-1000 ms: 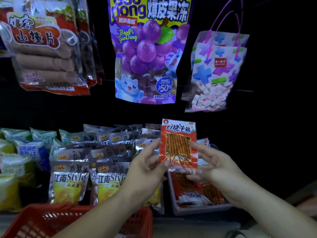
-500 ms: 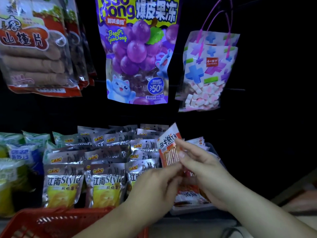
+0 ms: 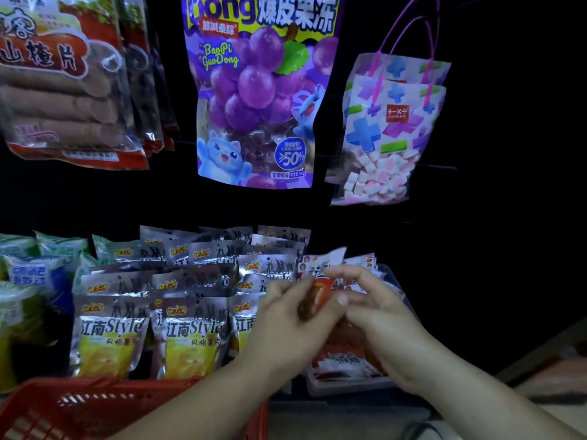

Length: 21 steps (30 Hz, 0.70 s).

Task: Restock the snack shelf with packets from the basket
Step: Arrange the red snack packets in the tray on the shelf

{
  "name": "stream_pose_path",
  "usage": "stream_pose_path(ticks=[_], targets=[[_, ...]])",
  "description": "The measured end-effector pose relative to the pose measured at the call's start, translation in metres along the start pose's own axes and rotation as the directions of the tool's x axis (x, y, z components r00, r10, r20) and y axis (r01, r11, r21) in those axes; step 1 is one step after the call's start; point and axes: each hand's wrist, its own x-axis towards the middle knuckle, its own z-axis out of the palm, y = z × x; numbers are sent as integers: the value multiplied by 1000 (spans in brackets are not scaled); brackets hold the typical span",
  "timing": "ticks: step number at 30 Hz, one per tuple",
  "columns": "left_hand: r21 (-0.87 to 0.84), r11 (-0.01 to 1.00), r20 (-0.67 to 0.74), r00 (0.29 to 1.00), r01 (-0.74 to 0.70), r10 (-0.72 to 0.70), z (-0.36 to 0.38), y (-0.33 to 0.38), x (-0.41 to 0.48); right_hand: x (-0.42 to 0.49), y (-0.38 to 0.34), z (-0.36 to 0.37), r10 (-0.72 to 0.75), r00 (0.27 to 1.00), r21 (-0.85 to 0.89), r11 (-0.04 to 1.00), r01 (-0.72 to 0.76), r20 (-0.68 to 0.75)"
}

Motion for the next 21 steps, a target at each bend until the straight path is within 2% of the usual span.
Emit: stream_pose_path(ticks=[2, 3, 4, 6, 8, 9, 11, 13, 15, 18, 21], targets=[[-196, 977, 64, 995, 88, -76, 0, 6, 6, 2, -6, 2, 24, 1000, 115, 993, -23, -3], [-261, 959, 85, 992, 111, -92, -2, 6, 11, 4, -8, 1, 7, 999, 108, 994, -2, -45], [-323, 935, 114, 987, 148, -117, -5, 7, 13, 6, -9, -1, -39, 991, 19, 999, 41, -125], [-392, 898, 178, 974, 200, -139, -9, 3, 16, 13, -5, -11, -178, 950, -279, 955, 103, -257], [-406, 894, 186, 975, 189, -121, -8, -3, 19, 28, 2, -26, -237, 943, -568, 820, 67, -232], [-395, 900, 178, 977, 183, -120, -5, -8, 23, 38, 6, -34, -221, 955, -628, 777, 49, -199], [-344, 919, 150, 977, 193, -149, 1, -20, 32, 57, 12, -45, -169, 973, -605, 795, 41, -156], [-261, 942, 99, 976, 212, -192, 8, -35, 47, 79, 22, -57, -148, 972, -586, 811, 13, -184], [-227, 942, 63, 969, 249, -241, 13, -44, 64, 98, 41, -71, -149, 974, -654, 756, 1, -171], [-212, 930, 74, 954, 300, -291, 24, -59, 89, 119, 74, -89, -54, 992, -718, 695, -44, -114], [-79, 954, 99, 954, 289, -281, 40, -80, 109, 137, 104, -103, 4, 989, -714, 691, -111, -150]])
